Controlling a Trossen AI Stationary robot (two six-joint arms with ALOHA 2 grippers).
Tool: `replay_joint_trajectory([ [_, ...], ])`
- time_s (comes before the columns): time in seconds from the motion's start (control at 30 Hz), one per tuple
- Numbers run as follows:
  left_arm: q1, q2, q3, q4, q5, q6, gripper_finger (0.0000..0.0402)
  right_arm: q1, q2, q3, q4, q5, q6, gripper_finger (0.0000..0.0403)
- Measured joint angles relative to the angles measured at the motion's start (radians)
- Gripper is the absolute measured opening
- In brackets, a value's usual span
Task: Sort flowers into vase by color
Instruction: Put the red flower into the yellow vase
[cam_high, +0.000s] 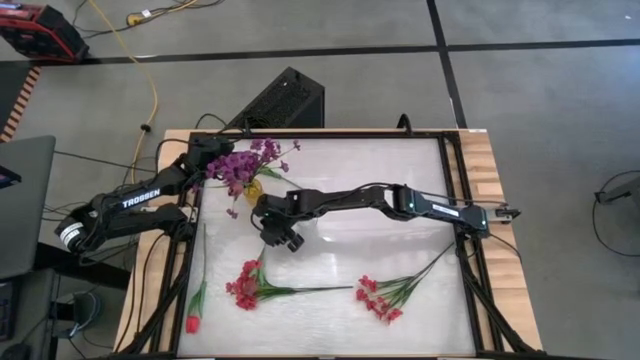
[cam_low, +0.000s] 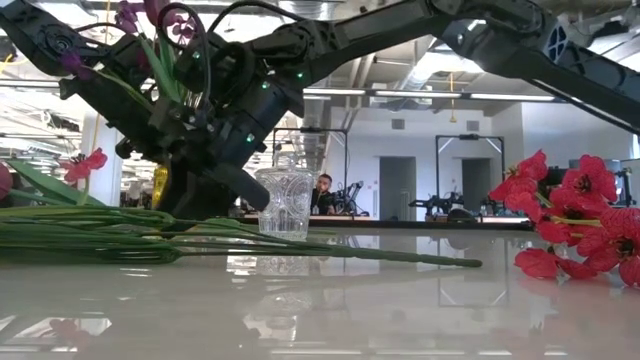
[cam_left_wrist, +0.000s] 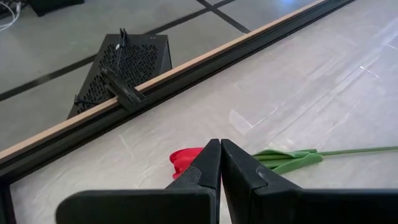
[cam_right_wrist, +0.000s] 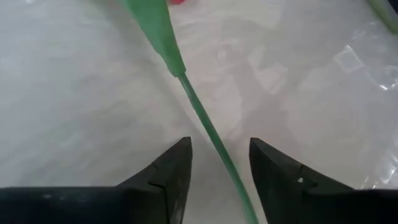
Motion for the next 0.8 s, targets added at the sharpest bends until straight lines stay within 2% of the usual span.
replay_joint_trajectory([
  [0.13, 0.000, 0.000, 0.000, 0.000, 0.000, -0.004, 0.0000, 0.001, 0.000, -0.001, -0.005, -0.003, -0.007, 0.0139],
  [0.4, 0.000, 0.000, 0.000, 0.000, 0.000, -0.014, 0.0000, 0.016, -0.001, -0.002, 0.003, 0.004, -0.013, 0.0018],
  [0.6, 0.000, 0.000, 0.000, 0.000, 0.000, -0.014, 0.0000, 0.015, -0.030, 0.016, -0.031, 0.028, 0.049, 0.0018],
  [0.8, 0.000, 0.000, 0.000, 0.002, 0.000, -0.006, 0.0000, -0.009, -0.165, 0.018, -0.124, -0.001, 0.099, 0.0016],
])
